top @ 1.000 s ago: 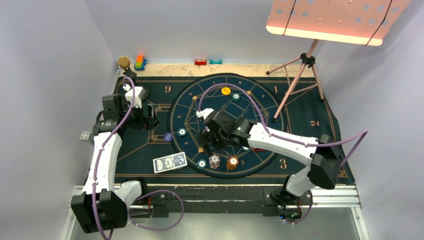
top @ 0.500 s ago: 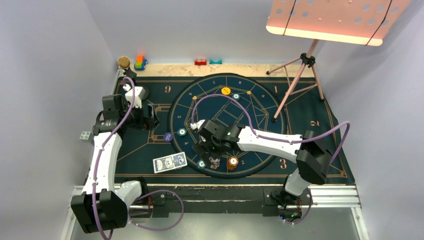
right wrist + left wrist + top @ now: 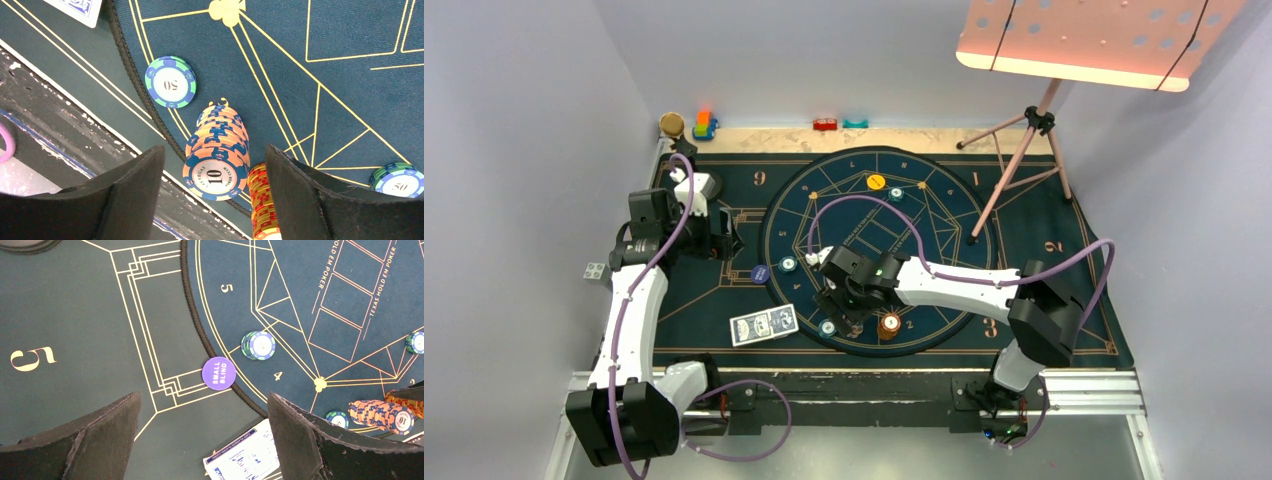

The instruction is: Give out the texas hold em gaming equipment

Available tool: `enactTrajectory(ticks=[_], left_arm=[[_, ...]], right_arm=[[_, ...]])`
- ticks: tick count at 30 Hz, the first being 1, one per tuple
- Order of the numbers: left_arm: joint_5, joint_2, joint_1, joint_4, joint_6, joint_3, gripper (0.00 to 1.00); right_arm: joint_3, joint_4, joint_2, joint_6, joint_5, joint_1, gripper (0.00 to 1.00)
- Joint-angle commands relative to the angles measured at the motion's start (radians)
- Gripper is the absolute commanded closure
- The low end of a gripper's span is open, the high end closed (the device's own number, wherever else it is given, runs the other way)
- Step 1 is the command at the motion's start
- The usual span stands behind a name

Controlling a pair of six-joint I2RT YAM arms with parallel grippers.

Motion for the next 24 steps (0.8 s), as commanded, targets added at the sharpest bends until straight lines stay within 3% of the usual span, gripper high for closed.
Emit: enactTrajectory(ticks=[1, 8, 16, 24], left_arm=[[0.019, -0.018, 0.011, 0.014, 0.013, 0.005, 0.0], [0.017, -0.02, 0.011, 0.014, 0.013, 0.005, 0.0], [0.015, -0.022, 0.011, 0.015, 0.013, 0.005, 0.0], [0.013, -0.024, 0.011, 0.014, 0.013, 0.004, 0.0]], right_arm=[[-0.008, 0.022, 0.003, 0.013, 0.033, 0.005, 0.27], [-0.007, 0.013, 0.002, 0.017, 0.056, 0.005, 0.39], [-0.014, 0.008, 0.006, 0.018, 0.057, 0.009, 0.33], [-0.016, 0.014, -0.001, 0.032, 0.048, 0.01, 0.47]])
